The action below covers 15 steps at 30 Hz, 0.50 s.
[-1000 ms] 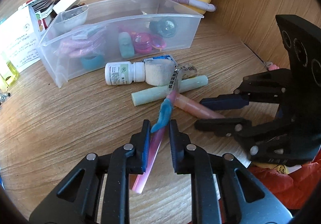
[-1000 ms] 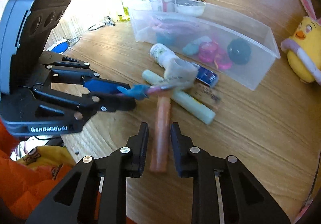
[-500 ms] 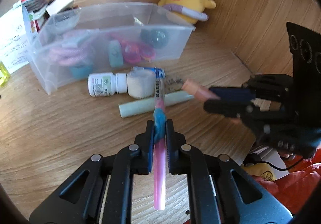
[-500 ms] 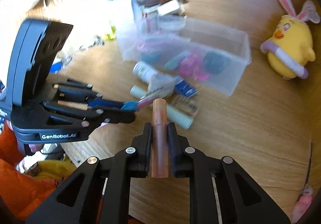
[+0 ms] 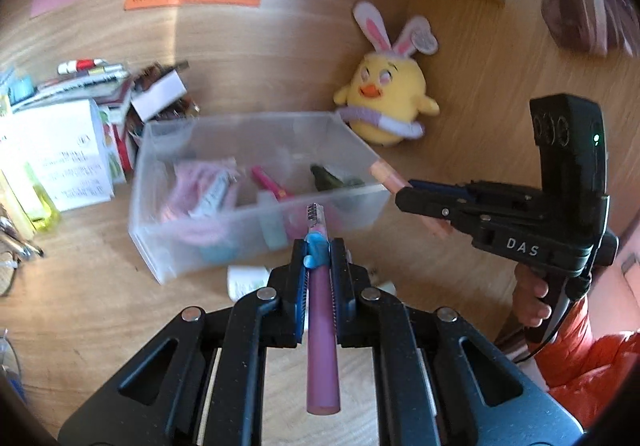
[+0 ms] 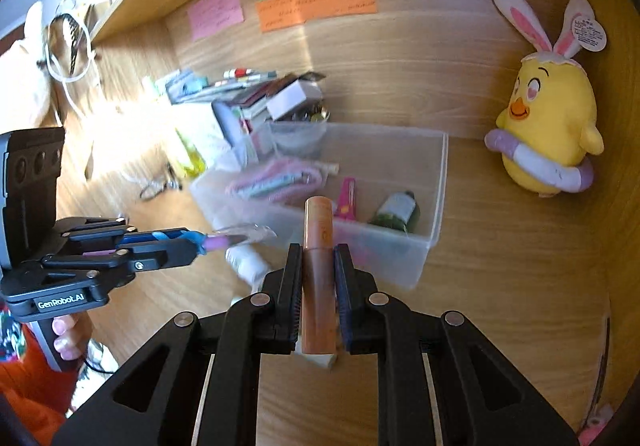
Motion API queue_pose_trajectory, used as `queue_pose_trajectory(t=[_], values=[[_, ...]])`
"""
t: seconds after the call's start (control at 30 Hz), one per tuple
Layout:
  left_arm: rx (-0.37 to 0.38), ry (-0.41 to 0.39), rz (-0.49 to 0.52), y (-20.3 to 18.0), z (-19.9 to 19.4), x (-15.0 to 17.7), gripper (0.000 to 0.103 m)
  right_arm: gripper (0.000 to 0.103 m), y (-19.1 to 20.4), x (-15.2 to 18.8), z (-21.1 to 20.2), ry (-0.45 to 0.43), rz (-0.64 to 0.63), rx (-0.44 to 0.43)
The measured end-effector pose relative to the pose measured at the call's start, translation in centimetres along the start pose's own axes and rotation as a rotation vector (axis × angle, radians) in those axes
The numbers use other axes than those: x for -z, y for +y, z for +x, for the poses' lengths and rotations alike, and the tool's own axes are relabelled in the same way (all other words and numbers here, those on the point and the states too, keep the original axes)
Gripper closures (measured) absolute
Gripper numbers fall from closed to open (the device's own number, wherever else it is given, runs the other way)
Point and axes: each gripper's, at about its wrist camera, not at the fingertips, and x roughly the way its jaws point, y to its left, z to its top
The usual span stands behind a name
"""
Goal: Organize objects
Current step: 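Carry and drop the lip gloss into the box with the right gripper while the left drops the pen in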
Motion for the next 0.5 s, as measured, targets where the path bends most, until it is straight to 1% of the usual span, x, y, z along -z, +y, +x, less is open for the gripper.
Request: queue_pose_trajectory(t=[0.1, 0.17, 0.37, 0.5], values=[[-0.024, -0.032, -0.027, 1.4, -0.1, -0.9, 0.093, 0.089, -0.1, -1.0, 0.5, -0.006, 0.005, 0.011], [-0.02, -0.035, -0.066, 2.8, 0.0, -1.3, 0.093, 0.089, -0.1, -1.7, 1.1, -0.004, 0.005, 0.016], [-0.049, -0.001, -0.125, 5.8, 1.6, -1.9, 0.093, 0.089, -0.2, -3.4, 3.7, 0.036, -0.003, 0.03], [-0.07, 0.024, -0.133, 6.6, 2.9, -2.1, 0.093, 0.089, -0.2, -4.1, 5.6, 0.076, -0.013, 0.037]])
